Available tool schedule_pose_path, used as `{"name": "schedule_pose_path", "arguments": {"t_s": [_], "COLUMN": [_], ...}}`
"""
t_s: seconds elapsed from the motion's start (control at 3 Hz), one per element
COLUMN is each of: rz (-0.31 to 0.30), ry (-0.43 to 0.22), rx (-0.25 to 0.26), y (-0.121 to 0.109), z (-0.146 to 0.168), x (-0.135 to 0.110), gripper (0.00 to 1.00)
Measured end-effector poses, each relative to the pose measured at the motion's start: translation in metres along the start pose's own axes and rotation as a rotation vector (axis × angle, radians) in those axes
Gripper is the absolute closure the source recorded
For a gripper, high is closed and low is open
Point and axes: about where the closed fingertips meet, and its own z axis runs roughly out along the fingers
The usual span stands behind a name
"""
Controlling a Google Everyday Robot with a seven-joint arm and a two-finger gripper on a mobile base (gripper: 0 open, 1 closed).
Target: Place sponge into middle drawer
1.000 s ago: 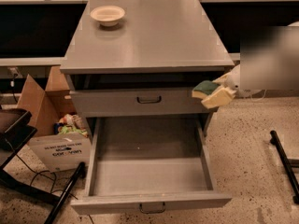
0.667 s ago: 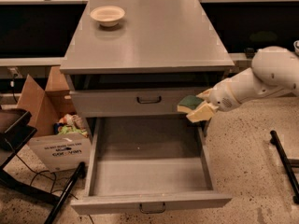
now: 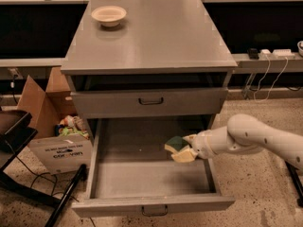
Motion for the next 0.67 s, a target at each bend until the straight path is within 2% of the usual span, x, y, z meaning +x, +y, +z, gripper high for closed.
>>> {"name": "schedule_pose_path", "arguments": {"t_s": [0.33,0.67], "rz": [0.061,0.061], "ry": [0.013,0.013], "rx": [0.043,0.042], "y": [-0.0271,-0.0271], "z": [0.0205,0.0207], "x": [0.0142,0.0142], "gripper": [1.0,1.0]}}
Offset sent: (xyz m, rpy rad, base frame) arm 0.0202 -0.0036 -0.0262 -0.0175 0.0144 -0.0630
